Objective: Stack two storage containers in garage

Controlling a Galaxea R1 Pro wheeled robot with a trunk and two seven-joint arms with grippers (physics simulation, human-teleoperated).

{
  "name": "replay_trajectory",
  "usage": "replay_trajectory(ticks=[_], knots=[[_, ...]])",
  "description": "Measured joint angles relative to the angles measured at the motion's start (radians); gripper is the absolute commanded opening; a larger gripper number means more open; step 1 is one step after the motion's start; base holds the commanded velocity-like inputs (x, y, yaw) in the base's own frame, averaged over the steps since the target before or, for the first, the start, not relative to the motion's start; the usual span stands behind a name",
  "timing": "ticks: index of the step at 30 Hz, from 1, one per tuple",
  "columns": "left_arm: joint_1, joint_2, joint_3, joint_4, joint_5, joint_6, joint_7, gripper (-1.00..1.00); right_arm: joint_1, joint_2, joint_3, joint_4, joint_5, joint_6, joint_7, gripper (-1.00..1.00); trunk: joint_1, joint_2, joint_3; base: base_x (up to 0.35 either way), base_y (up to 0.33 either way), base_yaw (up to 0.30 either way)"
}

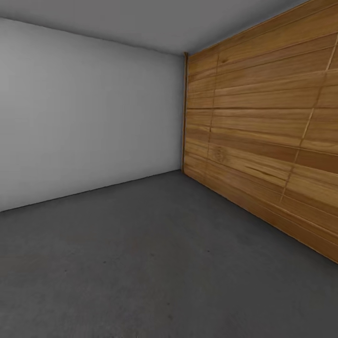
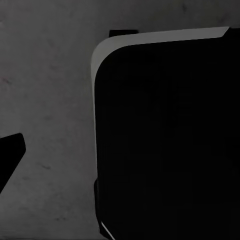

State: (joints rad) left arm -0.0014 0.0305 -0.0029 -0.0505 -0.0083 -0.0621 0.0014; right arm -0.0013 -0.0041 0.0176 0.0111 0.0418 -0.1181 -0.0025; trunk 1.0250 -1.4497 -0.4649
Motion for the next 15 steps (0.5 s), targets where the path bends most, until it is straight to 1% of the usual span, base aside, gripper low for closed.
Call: replay_trajectory(ticks=[15], knots=[[0.0,0.0,0.0,0.0,0.0,0.0,0.0,1.0,0.0,-0.001,-0.004,0.0,0.0,-0.024,0.0,1.0,0.0,0.0,0.0,0.0,0.0,0.3]])
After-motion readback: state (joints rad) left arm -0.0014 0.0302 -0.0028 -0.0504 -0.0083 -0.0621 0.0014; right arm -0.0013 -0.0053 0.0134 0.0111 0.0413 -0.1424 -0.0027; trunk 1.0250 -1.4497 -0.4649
